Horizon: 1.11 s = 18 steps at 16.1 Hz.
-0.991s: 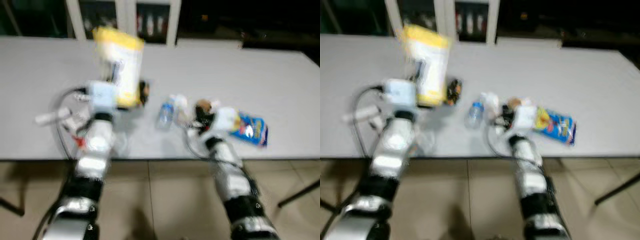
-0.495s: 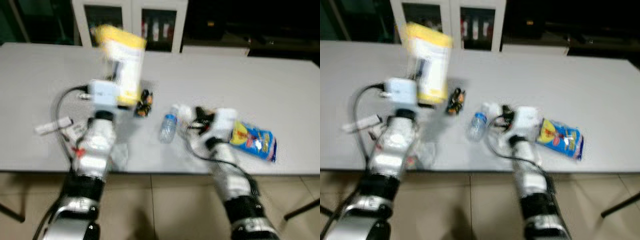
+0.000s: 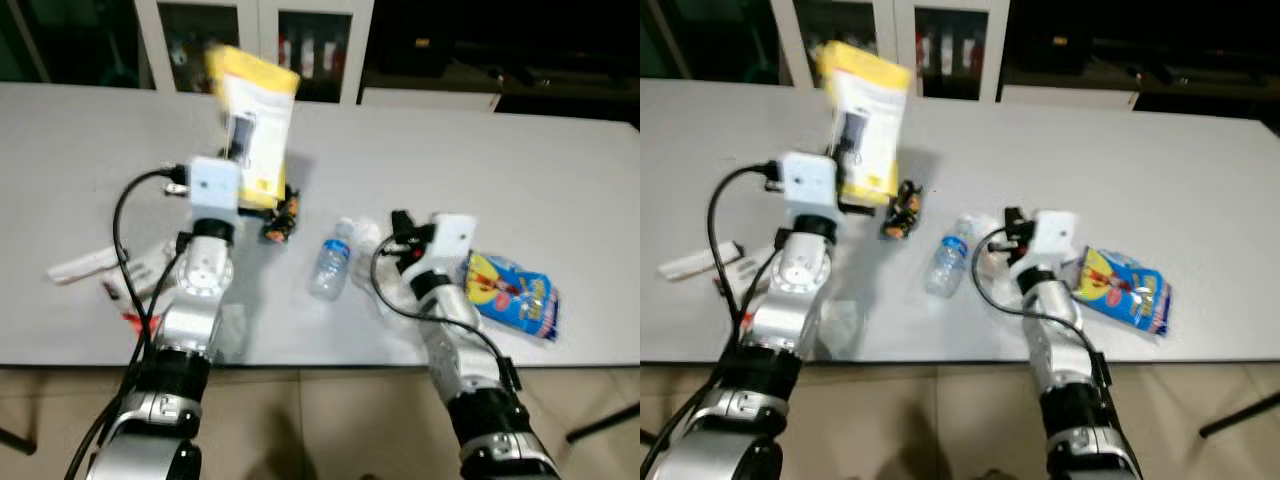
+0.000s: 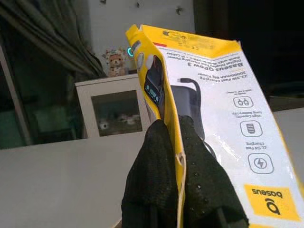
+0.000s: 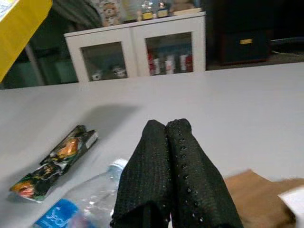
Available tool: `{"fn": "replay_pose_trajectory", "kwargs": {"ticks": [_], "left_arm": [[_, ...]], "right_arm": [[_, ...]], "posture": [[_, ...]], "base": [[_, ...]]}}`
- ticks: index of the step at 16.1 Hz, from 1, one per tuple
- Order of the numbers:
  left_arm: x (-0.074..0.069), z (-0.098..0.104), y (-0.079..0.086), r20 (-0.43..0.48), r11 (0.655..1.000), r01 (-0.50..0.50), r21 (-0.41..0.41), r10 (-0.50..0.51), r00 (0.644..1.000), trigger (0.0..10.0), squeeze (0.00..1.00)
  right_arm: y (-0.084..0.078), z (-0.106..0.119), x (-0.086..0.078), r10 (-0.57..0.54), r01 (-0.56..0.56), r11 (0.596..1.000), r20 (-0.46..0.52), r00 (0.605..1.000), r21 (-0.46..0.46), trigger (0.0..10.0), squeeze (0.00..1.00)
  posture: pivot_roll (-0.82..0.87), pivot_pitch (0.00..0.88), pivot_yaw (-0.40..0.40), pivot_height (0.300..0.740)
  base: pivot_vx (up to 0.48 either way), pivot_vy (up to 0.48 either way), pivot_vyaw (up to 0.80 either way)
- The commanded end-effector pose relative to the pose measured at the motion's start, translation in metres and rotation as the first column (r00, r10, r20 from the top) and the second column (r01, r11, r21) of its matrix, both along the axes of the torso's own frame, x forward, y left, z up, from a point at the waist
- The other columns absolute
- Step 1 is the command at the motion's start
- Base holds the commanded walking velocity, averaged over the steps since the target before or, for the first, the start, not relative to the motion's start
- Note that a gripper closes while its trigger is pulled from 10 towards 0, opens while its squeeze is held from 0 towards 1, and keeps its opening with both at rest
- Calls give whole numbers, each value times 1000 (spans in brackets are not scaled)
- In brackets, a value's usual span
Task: Picking trash to rubbish bin
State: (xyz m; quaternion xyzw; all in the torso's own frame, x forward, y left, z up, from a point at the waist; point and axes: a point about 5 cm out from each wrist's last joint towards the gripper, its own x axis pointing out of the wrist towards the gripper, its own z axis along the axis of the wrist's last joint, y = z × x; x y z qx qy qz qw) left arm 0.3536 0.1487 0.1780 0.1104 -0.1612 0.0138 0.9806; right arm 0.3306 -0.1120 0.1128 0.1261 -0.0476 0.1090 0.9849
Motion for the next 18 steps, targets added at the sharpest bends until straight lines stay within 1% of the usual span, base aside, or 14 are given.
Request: {"fn": "replay_pose_trajectory", "kwargs": {"ticks": [1, 5, 8, 13, 18], "left_arm": [[1, 5, 4, 9, 1000, -4, 7, 4, 1000, 10000, 0], [2, 5, 7, -9, 1000, -8, -17, 8, 1000, 10000, 0], [3, 3, 9, -28, 1000, -16, -14, 16, 999, 10000, 0], [4, 2, 7, -35, 1000, -11, -7, 11, 999, 10000, 0], [4, -1, 5, -50, 1000, 1, 23, 1, 999, 10000, 0]], "right_arm": [[5, 4, 1, 14, -14, 1000, 10, 1000, 6, 10000, 0], [5, 5, 2, 14, -14, 1000, 7, 1000, 9, 10000, 0], [5, 5, 2, 11, -11, 1000, 6, 1000, 11, 10000, 0], [6, 4, 1, 8, -8, 1000, 4, 1000, 13, 10000, 0], [6, 3, 0, 5, -5, 1000, 2, 1000, 11, 10000, 0]], "posture": [[-8, 65, -75, 740], [-5, 73, -76, 740], [-6, 75, -72, 740], [-10, 79, -66, 740], [-11, 77, -64, 740]], "base": [[0, 0, 0], [0, 0, 0], [0, 325, 0], [0, 359, 0], [0, 0, 0]]}}
